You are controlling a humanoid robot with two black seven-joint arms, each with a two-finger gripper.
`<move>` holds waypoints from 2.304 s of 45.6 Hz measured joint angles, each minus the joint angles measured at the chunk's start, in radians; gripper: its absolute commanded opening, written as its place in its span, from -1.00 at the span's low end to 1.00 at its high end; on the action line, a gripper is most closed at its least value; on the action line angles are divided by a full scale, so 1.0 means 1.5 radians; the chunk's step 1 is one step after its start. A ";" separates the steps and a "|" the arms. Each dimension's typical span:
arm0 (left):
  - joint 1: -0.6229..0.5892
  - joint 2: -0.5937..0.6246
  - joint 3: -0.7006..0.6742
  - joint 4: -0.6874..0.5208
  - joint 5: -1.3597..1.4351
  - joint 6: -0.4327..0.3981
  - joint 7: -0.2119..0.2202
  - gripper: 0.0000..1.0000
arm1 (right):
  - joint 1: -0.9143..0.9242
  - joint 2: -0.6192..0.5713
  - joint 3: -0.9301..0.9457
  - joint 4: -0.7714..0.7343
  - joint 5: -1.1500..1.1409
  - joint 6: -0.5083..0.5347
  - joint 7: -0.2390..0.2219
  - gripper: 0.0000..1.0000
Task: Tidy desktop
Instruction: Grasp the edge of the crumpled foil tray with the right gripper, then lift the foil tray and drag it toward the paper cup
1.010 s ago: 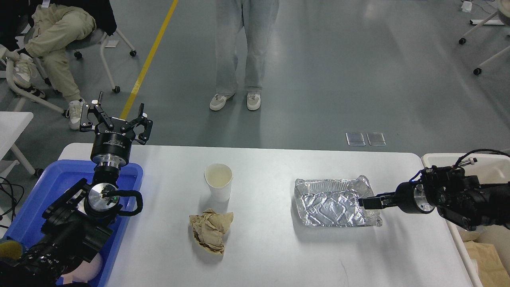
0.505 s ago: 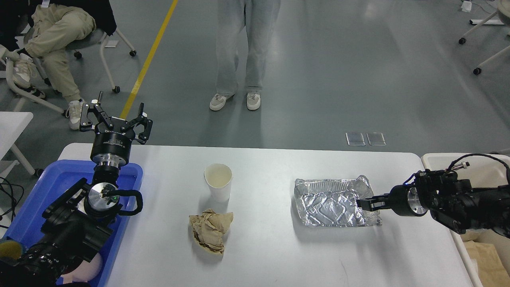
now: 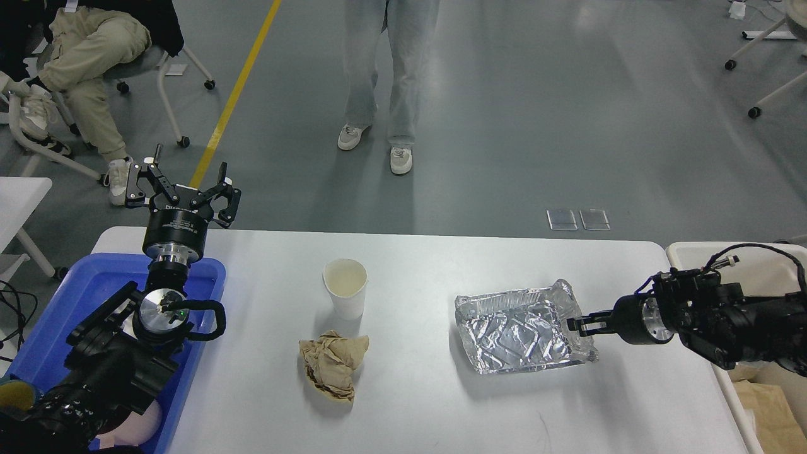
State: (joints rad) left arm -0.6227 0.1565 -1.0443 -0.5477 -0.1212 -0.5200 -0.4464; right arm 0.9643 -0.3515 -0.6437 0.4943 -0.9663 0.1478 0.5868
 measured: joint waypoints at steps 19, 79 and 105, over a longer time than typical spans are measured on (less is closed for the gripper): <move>0.001 0.005 0.002 0.000 0.000 0.004 0.001 0.93 | 0.057 -0.039 0.008 0.033 0.005 0.061 0.087 -1.00; 0.033 0.031 0.017 -0.001 0.007 0.017 0.005 0.93 | 0.183 -0.194 0.128 0.360 0.046 0.078 0.104 -1.00; 0.035 0.026 0.018 -0.004 0.037 0.023 0.018 0.93 | 0.164 -0.124 0.113 0.330 0.085 0.066 0.100 -1.00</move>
State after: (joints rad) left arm -0.5703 0.1956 -1.0170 -0.5531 -0.0663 -0.4856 -0.4193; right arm 1.2097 -0.5370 -0.4739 0.9892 -0.8395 0.2469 0.7372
